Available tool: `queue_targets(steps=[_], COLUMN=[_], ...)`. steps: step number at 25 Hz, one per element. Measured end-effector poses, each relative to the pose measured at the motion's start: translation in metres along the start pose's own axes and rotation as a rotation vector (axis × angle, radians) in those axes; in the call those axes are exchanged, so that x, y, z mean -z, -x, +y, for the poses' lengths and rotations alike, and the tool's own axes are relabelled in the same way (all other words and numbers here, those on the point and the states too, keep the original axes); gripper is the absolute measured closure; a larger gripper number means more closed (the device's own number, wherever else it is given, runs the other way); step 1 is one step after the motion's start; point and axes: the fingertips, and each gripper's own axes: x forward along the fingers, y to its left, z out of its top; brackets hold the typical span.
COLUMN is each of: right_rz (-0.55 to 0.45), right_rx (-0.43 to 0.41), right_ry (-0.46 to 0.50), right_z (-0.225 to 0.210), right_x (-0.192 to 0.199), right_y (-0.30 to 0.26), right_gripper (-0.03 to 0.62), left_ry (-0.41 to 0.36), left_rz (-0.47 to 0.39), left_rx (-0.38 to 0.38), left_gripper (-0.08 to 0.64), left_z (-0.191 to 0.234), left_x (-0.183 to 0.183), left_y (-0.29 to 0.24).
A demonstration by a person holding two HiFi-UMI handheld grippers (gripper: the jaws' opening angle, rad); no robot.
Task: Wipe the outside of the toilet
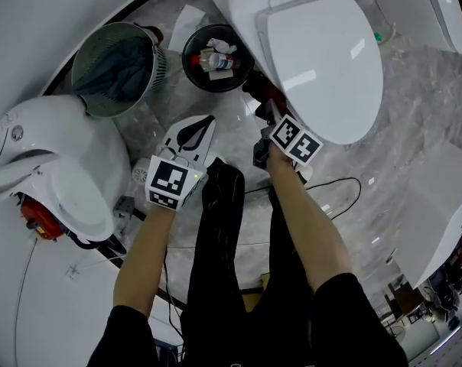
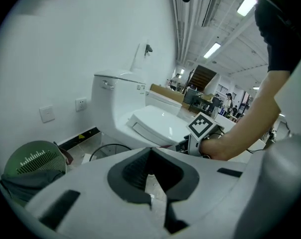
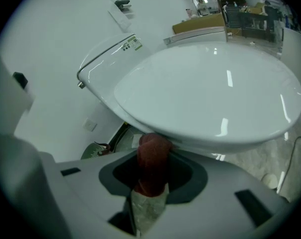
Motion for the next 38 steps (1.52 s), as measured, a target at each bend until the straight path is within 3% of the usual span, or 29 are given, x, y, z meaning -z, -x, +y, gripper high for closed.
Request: queue_targets(steps=[16,31,38], right_rz=[0.032,0.064,0.094], right_rx=[0.026,0.041,0.067], right_ry=[0.015,0.050,0.117], right_z=[-0.092,-0.166,-0.204], right_x=[0.012,0.012,0.005], right_y=[0.054,0.078,0.088], right_gripper=[0.471,0.471,0.471], left_ry=[-0.027,-0.049,-0.045], left_rz=[0.024,0.044,0.052], left_rx=[0.063,0.082,0.077], left_gripper=[0.560,0.560,0.560], left_z=[-0.083,-0.135,-0.148], left_x=[0.001,0.007,0.011], left_y=[-0.042,-0.076,-0.087])
